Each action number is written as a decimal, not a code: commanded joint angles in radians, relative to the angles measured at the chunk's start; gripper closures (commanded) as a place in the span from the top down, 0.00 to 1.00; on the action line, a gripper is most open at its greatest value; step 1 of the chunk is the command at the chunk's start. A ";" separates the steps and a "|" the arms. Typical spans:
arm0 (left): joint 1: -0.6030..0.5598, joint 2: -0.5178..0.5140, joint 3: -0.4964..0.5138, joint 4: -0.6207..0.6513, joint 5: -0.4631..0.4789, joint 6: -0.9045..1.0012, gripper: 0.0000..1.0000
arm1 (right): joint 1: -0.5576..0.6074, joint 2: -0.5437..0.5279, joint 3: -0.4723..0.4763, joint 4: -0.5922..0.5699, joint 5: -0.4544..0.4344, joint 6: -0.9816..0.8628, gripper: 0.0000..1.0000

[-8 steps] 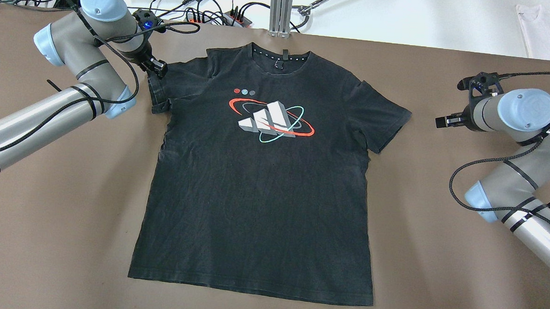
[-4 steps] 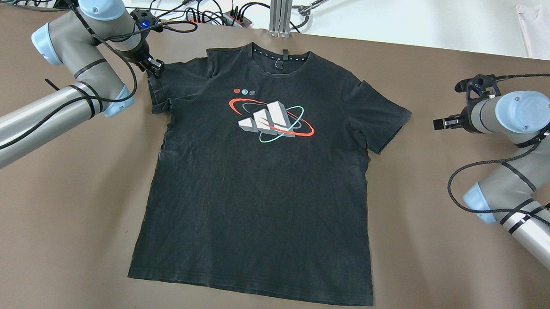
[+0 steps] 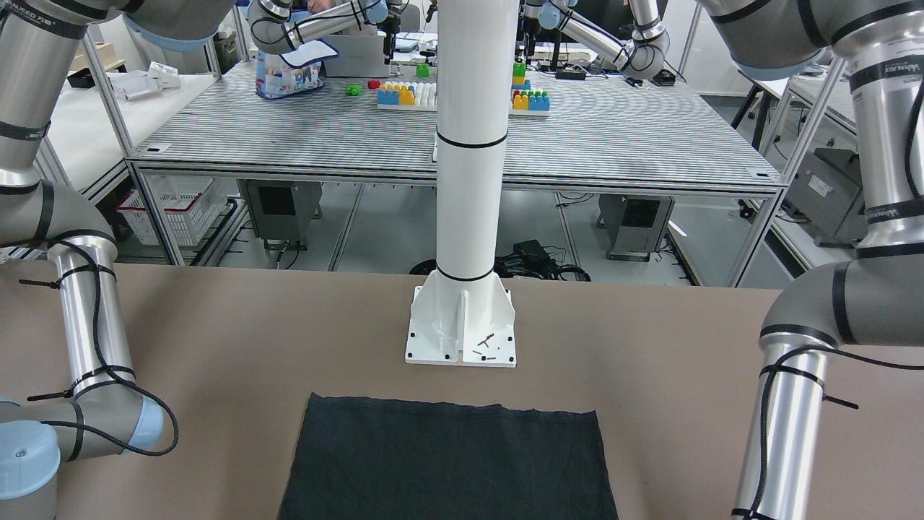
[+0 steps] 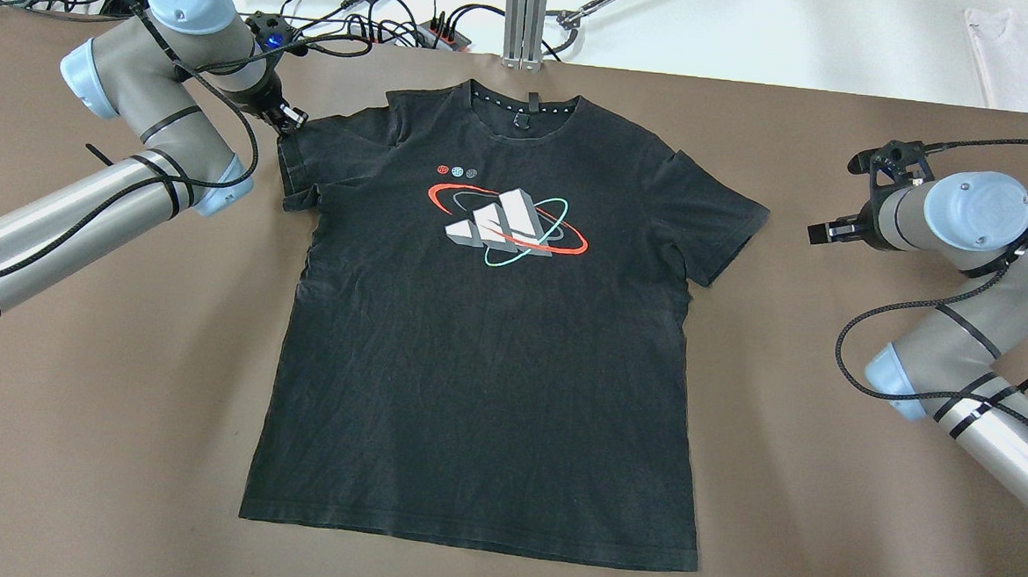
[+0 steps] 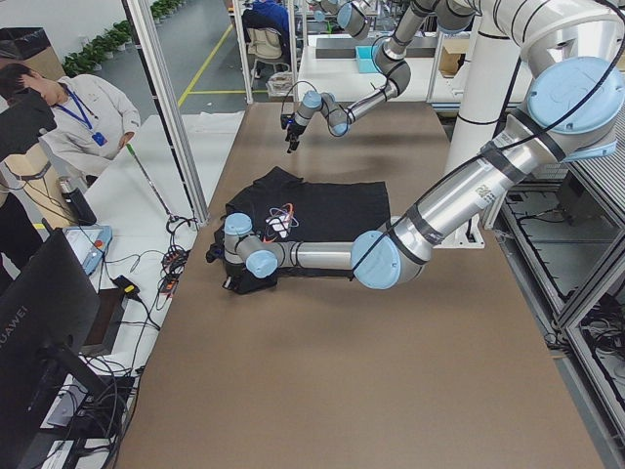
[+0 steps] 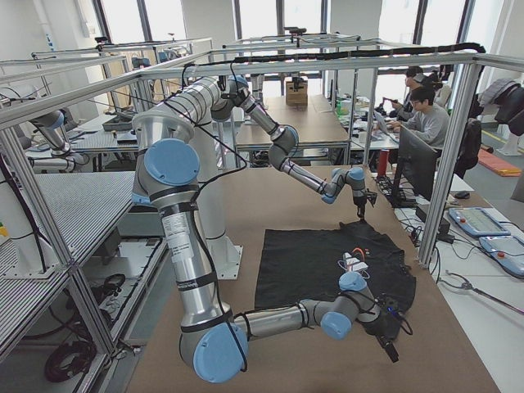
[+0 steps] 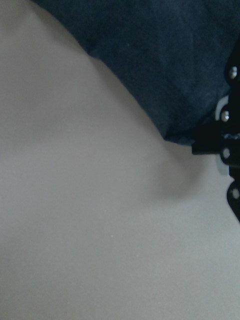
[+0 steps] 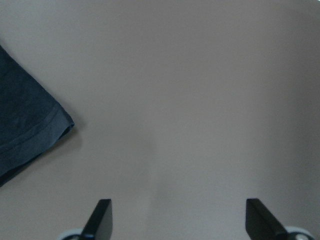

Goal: Fold clothes
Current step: 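Move both grippers in toward the shirt's sleeves, then fold the sleeve nearest the left gripper inward onto the shirt's chest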

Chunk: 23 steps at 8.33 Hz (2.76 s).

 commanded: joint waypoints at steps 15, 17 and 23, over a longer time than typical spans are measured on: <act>0.293 -0.119 -0.256 0.046 0.343 -0.734 0.59 | -0.036 0.004 0.001 -0.001 0.000 0.043 0.94; 0.311 -0.127 -0.306 0.047 0.345 -0.774 1.00 | -0.042 0.035 0.001 -0.007 0.000 0.203 0.94; 0.337 -0.119 -0.308 0.044 0.346 -0.774 1.00 | -0.063 0.231 -0.262 0.128 0.009 0.364 0.92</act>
